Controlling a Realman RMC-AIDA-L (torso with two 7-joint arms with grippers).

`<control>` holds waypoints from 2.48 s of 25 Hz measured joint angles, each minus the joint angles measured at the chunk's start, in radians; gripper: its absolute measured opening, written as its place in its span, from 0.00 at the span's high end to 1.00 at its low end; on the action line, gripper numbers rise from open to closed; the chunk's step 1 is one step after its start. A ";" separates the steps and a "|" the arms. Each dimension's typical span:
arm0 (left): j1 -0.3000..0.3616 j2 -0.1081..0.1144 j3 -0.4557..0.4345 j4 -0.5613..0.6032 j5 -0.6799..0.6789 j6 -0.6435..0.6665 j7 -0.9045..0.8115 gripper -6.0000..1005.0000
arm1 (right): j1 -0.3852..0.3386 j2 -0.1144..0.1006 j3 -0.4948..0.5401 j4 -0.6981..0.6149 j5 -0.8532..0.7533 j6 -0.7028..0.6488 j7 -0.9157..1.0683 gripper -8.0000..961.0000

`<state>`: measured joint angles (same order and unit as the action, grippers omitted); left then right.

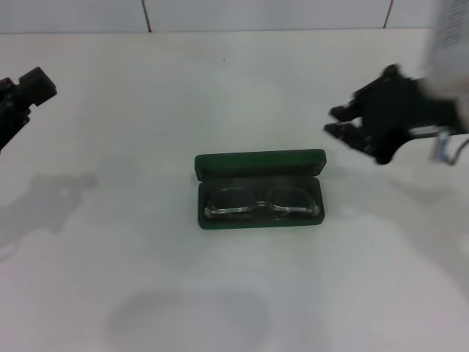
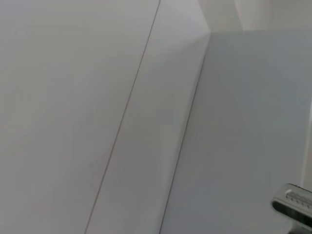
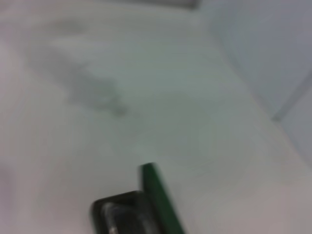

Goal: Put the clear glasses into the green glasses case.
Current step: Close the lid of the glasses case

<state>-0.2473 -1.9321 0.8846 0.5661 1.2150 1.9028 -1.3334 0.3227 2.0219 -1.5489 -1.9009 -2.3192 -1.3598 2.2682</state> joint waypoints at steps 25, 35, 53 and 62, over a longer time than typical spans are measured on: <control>-0.449 -0.156 0.033 -0.020 0.550 -0.420 -0.188 0.90 | -0.135 -0.006 0.775 0.785 0.568 -0.271 -0.495 0.83; -0.502 -0.164 0.244 -0.067 0.489 -0.625 -0.177 0.82 | -0.140 -0.009 0.897 0.906 0.561 -0.304 -0.575 0.83; -0.489 -0.159 0.310 -0.068 0.454 -0.689 -0.178 0.85 | -0.135 -0.009 0.901 0.972 0.558 -0.299 -0.618 0.83; -0.481 -0.155 0.314 -0.080 0.474 -0.690 -0.179 0.85 | -0.128 -0.010 0.902 0.984 0.558 -0.295 -0.618 0.83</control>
<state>-0.7286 -2.0873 1.1991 0.4862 1.6894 1.2132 -1.5120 0.1943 2.0119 -0.6472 -0.9173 -1.7611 -1.6547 1.6505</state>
